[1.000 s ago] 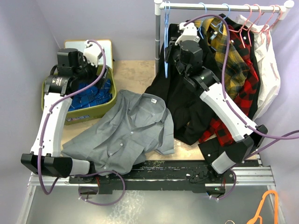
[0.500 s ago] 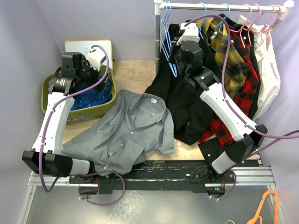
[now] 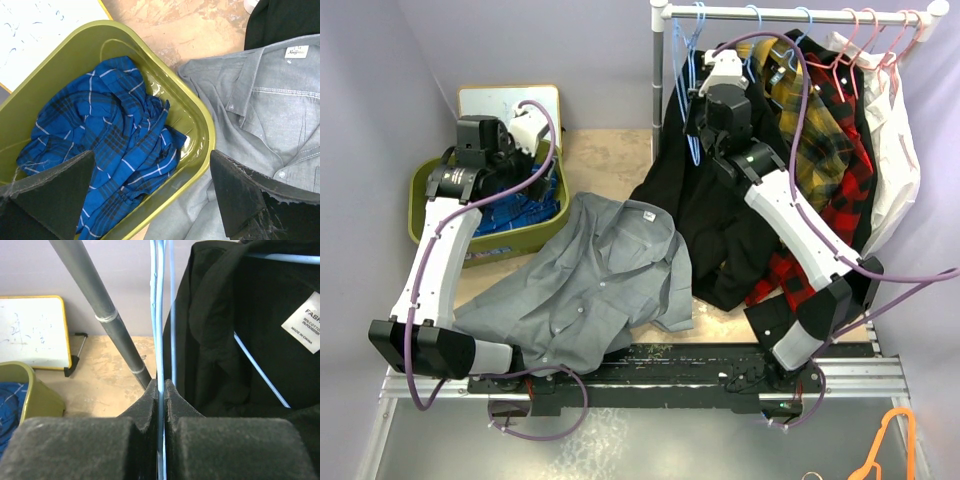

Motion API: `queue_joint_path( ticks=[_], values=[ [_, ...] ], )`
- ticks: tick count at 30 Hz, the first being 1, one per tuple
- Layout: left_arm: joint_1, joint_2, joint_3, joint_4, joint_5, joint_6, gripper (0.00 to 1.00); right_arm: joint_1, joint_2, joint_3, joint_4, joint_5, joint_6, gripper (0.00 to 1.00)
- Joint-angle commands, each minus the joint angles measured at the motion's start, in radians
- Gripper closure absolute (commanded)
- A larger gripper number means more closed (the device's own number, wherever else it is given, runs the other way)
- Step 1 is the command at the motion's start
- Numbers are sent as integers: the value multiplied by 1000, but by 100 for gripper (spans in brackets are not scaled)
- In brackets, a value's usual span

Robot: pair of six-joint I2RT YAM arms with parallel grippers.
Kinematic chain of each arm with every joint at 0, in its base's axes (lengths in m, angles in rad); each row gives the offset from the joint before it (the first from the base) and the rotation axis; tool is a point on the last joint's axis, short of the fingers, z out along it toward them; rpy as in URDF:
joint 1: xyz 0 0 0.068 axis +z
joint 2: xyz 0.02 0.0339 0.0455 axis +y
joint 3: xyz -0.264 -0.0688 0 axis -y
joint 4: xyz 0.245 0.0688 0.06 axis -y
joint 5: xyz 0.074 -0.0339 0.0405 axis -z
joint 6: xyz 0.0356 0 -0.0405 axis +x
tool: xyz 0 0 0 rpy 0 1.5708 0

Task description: Place the shirt on the hanger

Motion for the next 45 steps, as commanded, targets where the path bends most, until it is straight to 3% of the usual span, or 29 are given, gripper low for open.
queue_joint_path(
  ticks=[1,16,22,25,32,34,40,45],
  values=[
    [2,-4,-5,41,24,4,1,-4,-73,1,80,-68,-12,100],
    [2,28,1,27,63,-10,1,-5,-184,24,59,-107,-98,100],
    [2,28,21,-23,194,30,1,-5,-286,-35,-26,-113,-56,100],
    [2,20,45,-62,304,61,1,-4,-373,-117,-118,-189,-12,100],
    [2,2,123,-196,678,192,1,-2,-633,-443,-304,-629,-1,100],
    [0,19,164,-148,722,130,1,-2,-678,-514,-296,-694,-6,100],
    [-58,126,362,12,715,-95,1,-1,-666,-572,-177,-672,14,100],
    [-86,136,315,254,733,-239,1,6,-617,-580,-80,-675,36,100]
  ],
)
